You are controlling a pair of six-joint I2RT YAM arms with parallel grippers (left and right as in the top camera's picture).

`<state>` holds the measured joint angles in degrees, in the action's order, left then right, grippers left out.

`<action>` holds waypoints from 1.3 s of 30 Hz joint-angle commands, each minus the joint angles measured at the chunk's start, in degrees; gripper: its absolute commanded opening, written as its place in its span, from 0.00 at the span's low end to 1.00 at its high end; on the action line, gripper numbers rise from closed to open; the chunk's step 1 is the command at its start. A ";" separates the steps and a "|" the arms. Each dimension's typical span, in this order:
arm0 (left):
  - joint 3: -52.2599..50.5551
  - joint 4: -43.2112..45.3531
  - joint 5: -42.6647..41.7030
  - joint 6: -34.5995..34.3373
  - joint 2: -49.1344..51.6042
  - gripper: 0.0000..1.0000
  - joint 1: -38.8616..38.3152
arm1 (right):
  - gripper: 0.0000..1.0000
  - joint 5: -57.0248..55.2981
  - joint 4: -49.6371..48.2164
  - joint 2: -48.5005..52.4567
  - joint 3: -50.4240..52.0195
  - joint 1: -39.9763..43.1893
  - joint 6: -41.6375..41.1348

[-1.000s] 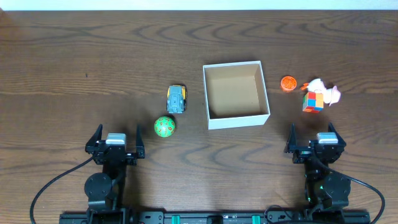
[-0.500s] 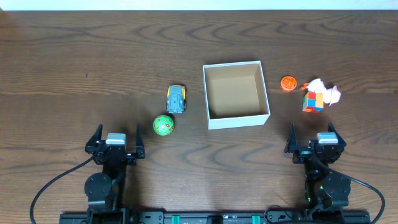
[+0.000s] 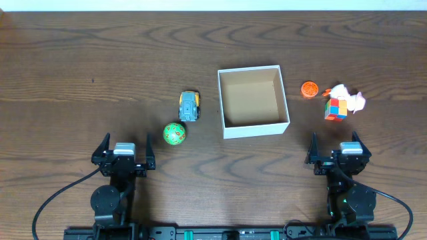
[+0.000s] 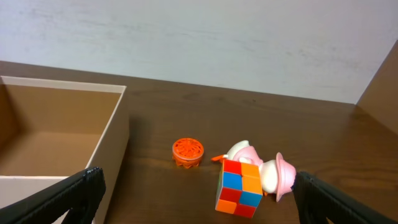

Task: Pack container
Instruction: 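Move the right gripper to the Rubik's cube beside the orange container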

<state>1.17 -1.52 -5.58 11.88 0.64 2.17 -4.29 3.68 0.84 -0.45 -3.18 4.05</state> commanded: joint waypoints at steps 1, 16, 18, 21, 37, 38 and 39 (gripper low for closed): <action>-0.90 -2.10 -0.44 0.31 -0.02 0.98 0.28 | 0.99 0.48 0.24 -0.52 0.13 -0.52 0.74; -0.90 -2.10 -0.44 0.31 -0.02 0.98 0.28 | 0.99 12.76 -9.51 -0.35 -0.96 -0.55 -0.17; -0.90 -2.10 -0.44 0.31 -0.02 0.98 0.28 | 0.99 12.66 -9.18 0.52 -2.95 -0.55 3.15; -0.90 -2.10 -0.46 0.31 -0.02 0.98 0.28 | 0.99 10.95 -8.39 4.20 -6.82 -0.52 9.84; -0.90 -2.10 -0.46 0.31 -0.02 0.98 0.28 | 0.99 6.36 21.44 54.25 -52.15 0.33 10.80; -0.90 -2.10 -0.46 0.31 -0.02 0.98 0.28 | 0.99 8.74 24.02 56.54 -54.34 0.33 10.78; -0.90 -2.10 -0.44 0.31 -0.02 0.98 0.28 | 0.99 12.13 26.67 58.97 -56.52 0.31 10.78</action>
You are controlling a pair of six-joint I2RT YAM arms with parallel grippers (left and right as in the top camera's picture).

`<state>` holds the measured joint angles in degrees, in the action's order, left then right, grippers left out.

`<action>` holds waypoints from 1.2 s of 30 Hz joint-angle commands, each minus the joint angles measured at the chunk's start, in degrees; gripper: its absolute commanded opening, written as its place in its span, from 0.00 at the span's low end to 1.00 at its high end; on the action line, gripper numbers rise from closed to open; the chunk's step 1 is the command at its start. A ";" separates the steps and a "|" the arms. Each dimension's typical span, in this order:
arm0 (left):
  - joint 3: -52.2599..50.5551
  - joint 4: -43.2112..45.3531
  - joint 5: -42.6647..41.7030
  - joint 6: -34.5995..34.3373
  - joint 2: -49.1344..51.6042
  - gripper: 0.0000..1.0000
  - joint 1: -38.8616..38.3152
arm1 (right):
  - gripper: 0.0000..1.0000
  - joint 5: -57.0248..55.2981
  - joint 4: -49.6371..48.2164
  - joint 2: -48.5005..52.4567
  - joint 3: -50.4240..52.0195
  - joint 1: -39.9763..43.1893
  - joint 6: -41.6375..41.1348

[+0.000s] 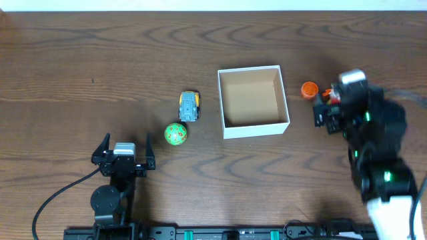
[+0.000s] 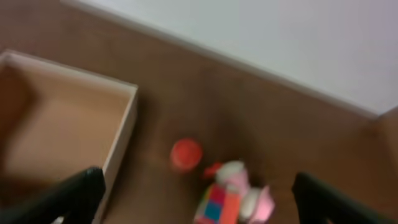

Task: Pack container
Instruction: 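Move the right gripper to the Rubik's cube beside the orange container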

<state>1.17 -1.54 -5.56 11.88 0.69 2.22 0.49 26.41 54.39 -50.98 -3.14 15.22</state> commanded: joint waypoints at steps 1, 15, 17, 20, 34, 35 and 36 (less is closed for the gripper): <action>-0.90 -2.08 -0.46 0.31 -0.07 0.98 0.24 | 0.99 10.25 5.18 7.17 -7.30 0.24 -0.42; -0.90 -2.08 -0.48 0.31 -0.07 0.98 0.24 | 0.99 -7.87 8.44 18.56 -8.50 11.32 -27.21; -0.90 -2.08 -0.48 0.31 -0.07 0.98 0.24 | 0.99 -7.80 9.20 20.41 -8.48 12.37 -27.21; -0.90 -2.08 -0.46 0.31 -0.07 0.98 0.24 | 0.99 -8.15 9.42 23.82 -8.48 12.52 -27.17; -0.90 -2.08 -0.46 0.31 -0.07 0.98 0.24 | 0.98 -4.52 3.17 32.76 -8.50 12.07 -25.18; -0.90 -2.08 -0.48 0.31 -0.07 0.98 0.24 | 0.99 -4.55 2.58 33.29 -8.50 12.07 -24.33; -0.90 -2.08 -0.48 0.31 -0.07 0.98 0.24 | 0.99 -4.81 2.34 33.94 -8.50 12.07 -23.89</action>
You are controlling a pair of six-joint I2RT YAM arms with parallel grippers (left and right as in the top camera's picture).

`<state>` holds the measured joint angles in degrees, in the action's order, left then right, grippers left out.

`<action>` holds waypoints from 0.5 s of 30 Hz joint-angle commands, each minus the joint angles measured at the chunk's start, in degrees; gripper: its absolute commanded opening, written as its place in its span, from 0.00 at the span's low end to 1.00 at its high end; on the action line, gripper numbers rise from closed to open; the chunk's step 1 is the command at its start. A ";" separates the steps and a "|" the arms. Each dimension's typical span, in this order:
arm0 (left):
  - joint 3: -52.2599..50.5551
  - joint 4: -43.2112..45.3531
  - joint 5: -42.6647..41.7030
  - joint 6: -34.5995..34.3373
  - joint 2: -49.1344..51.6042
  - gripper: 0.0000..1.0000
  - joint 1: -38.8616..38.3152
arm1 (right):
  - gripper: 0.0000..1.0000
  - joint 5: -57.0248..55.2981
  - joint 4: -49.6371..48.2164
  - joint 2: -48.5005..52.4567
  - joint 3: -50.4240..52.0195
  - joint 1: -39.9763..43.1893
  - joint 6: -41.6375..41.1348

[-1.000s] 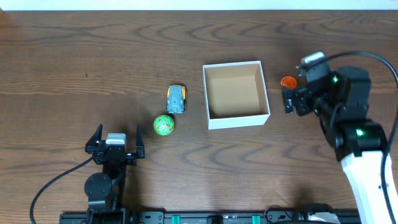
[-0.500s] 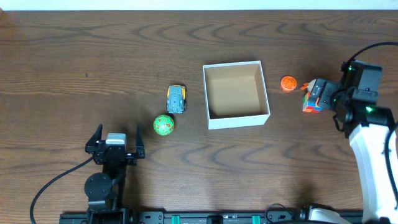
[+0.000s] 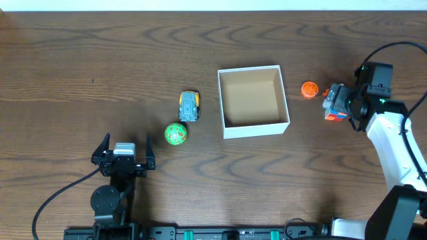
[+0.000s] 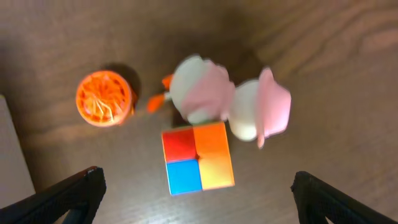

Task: Pack container
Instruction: 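Move the right gripper to the Rubik's cube beside the orange container, then close the right gripper on the Rubik's cube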

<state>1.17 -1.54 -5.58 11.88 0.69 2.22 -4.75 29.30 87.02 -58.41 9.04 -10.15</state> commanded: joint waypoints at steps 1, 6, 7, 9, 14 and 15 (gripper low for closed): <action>-0.90 -2.08 -0.46 0.31 -0.07 0.98 0.24 | 0.98 0.44 -0.59 2.19 -1.07 -0.11 1.46; -0.90 -2.08 -0.46 0.31 -0.07 0.98 0.24 | 0.98 0.50 -0.83 6.80 -1.07 -0.11 0.74; -0.90 -2.08 -0.44 0.31 -0.07 0.98 0.24 | 0.99 0.76 -1.14 7.63 -1.07 -0.11 0.74; -0.90 -2.08 -0.46 0.31 -0.07 0.98 0.24 | 0.99 1.18 -1.75 9.09 -1.07 -0.11 0.76; -0.90 -2.08 -0.46 0.31 -0.07 0.98 0.24 | 0.99 1.22 -2.58 11.87 -1.07 -0.11 0.76; -0.90 -2.08 -0.44 0.31 -0.07 0.98 0.24 | 0.99 1.20 -2.93 12.33 -1.07 -0.11 0.76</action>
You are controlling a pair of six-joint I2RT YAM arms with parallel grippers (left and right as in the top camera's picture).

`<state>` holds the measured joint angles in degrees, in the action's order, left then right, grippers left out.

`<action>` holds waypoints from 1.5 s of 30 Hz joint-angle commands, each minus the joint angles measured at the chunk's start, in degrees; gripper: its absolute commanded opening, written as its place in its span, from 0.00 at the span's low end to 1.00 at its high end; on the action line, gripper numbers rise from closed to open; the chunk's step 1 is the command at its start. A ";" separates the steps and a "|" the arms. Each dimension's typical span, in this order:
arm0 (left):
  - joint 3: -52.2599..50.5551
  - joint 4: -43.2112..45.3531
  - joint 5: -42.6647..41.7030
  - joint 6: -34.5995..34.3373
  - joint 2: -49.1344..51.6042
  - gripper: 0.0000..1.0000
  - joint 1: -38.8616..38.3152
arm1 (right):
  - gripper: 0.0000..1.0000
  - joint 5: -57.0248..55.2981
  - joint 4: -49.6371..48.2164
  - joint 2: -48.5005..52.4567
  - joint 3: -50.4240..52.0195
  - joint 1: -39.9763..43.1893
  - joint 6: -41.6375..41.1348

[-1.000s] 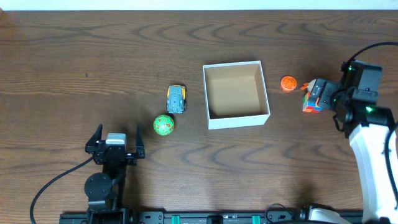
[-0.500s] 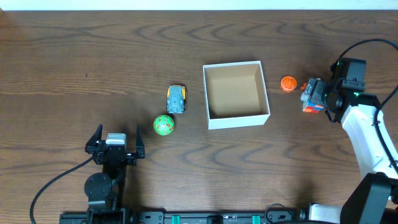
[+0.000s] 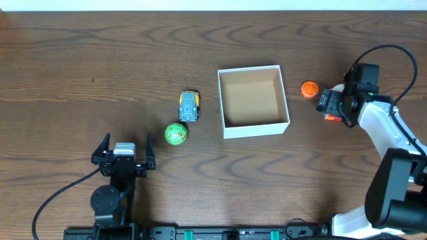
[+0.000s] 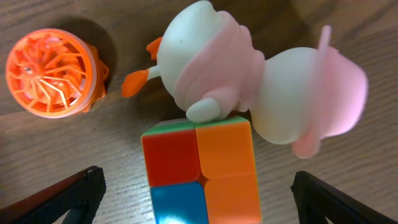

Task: Pack container
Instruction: 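Close the right gripper on the Rubik's cube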

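A white box (image 3: pixel 255 128) with a brown inside stands mid-table. To its right lie an orange disc (image 3: pixel 309 89) (image 4: pixel 53 71), a colour cube (image 4: pixel 199 171) and a pink and white duck toy (image 4: pixel 249 93) that touches the cube's far side. My right gripper (image 3: pixel 335 103) (image 4: pixel 199 196) points down, low over the cube. It is open, with one finger (image 4: pixel 78 190) on each side of the cube and not touching it. In the overhead view the arm hides most of the cube and the duck. My left gripper (image 3: pixel 125 145) rests open at the front left.
Left of the box lie a blue and yellow toy car (image 3: pixel 189 105) and a green ball (image 3: pixel 175 133). The box wall is a short way left of the orange disc. The table's right edge is beyond the duck.
My right gripper has come down closer to the cube, which now fills the space between the open fingers. Cube, duck and disc have not moved. The left arm is still.
Both arms rested at the front edge, the right one looking across at the box, disc, cube and duck. Then the right arm stood raised beside the box's right side. Then it pointed down over the cube and duck, and now hangs low around the cube.
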<state>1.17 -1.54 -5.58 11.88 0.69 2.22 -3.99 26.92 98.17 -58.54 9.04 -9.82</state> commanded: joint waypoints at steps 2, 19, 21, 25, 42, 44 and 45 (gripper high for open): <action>-0.90 -2.08 -0.46 0.31 -0.07 0.98 0.24 | 0.99 0.81 -1.07 1.68 -0.94 -0.11 0.46; -0.90 -2.08 -0.44 0.31 -0.07 0.98 0.24 | 0.76 -0.31 -2.27 2.60 -0.92 -0.11 0.44; -0.90 -2.08 -0.44 0.31 -0.07 0.98 0.24 | 0.77 -1.20 -1.99 2.60 -0.92 -0.09 0.44; -0.90 -2.08 -0.46 0.31 -0.07 0.98 0.24 | 0.78 -2.10 -1.90 2.62 -0.92 -0.04 0.46; -0.90 -2.08 -0.46 0.31 -0.07 0.98 0.24 | 0.64 -3.28 -2.27 4.61 -0.92 -0.07 -0.66; -0.90 -2.08 -0.46 0.31 -0.07 0.98 0.24 | 0.61 -3.28 -2.38 4.61 -0.92 -0.07 -0.68; -0.90 -2.08 -0.46 0.31 -0.07 0.98 0.24 | 0.61 -3.28 -2.40 4.61 -0.92 -0.07 -0.68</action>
<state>1.17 -1.54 -5.58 11.88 0.69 2.22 -6.39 24.67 102.10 -58.54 9.04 -10.24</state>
